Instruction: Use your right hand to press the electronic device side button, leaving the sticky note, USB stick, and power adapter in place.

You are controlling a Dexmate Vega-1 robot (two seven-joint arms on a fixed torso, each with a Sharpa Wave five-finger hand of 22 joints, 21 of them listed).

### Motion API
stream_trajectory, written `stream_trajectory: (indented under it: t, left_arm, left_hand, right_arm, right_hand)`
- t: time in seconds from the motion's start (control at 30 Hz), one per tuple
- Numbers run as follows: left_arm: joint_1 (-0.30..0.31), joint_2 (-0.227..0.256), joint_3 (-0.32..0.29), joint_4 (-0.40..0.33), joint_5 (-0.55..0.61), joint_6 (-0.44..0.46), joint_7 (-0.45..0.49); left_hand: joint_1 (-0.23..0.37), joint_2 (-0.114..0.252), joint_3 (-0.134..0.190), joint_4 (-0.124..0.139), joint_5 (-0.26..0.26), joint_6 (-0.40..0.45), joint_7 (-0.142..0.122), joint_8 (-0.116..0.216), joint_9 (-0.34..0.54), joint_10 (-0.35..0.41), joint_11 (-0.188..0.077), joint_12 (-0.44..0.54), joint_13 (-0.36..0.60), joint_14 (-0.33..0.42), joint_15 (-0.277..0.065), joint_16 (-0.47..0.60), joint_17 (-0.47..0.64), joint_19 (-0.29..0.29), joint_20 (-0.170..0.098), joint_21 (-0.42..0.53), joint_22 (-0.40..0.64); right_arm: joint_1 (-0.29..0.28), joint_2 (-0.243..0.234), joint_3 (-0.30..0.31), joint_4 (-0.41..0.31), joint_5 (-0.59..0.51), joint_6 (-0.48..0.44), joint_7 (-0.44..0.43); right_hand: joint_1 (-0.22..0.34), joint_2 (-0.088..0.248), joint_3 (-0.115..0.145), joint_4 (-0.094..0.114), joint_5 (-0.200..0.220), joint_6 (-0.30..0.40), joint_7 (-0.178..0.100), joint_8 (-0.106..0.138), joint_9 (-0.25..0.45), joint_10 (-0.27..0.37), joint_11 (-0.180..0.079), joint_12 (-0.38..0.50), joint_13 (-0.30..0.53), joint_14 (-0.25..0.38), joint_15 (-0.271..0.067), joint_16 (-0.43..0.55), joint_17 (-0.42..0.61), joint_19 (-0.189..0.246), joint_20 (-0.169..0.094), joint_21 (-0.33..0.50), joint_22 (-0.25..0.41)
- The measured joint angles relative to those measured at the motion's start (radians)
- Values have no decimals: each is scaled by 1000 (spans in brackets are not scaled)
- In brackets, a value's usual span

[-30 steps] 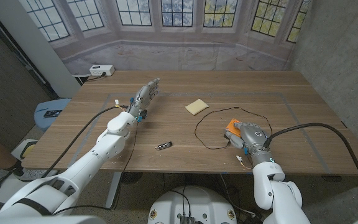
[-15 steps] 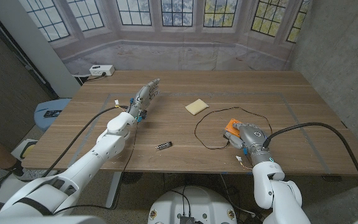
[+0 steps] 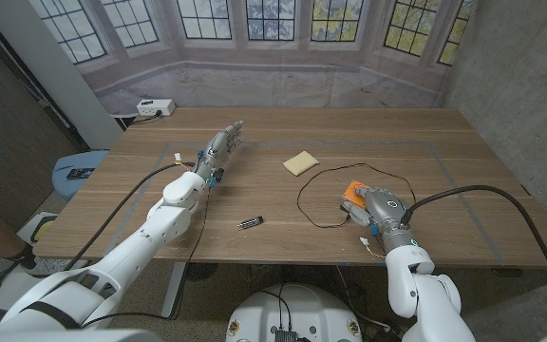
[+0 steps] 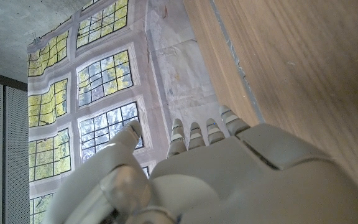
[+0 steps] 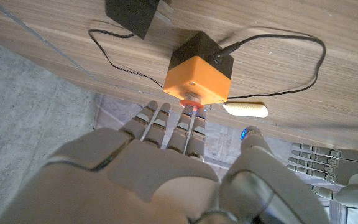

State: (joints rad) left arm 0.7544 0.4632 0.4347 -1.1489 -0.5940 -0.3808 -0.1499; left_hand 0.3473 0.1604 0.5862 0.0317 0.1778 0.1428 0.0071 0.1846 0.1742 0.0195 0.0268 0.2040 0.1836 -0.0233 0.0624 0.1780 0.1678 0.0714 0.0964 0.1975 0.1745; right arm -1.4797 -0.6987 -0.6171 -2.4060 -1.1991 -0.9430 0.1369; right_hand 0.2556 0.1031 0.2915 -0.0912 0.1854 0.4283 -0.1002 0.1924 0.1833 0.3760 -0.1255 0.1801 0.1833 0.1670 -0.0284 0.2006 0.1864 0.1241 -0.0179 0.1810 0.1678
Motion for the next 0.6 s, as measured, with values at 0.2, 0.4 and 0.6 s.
stream_trajectory:
  t: [0.2,0.4,0.6]
  left_arm:
    - [-8,-4,0,15,-2,-3,-7]
    - [-17,-11,0,33,-5,-8,-16]
    - [-27,-17,1,49,-6,-8,-21]
  left_hand:
    - [0,0,0,0,0,0,0,0,0,0,0,0,0,0,0,0,0,0,0,0,0]
    - [0,0,3,-3,0,0,0,0,0,0,0,0,0,0,0,0,0,0,0,0,0]
    - [-5,5,3,-3,0,0,0,0,0,0,0,0,0,0,0,0,0,0,0,0,0]
  right_arm:
    - [7,-5,-1,-7,6,2,-10]
    - [15,-7,-4,-12,6,2,-12]
    - [19,-8,-1,-18,3,2,-13]
  right_hand:
    - [4,4,1,-7,0,0,0,0,1,0,0,5,1,5,-5,0,0,0,0,4,0]
    - [4,4,4,-10,0,1,0,0,4,0,0,9,3,5,-5,0,0,4,-4,4,0]
    - [9,-1,2,-14,0,8,7,3,3,1,0,12,3,5,-5,0,0,4,-4,4,0]
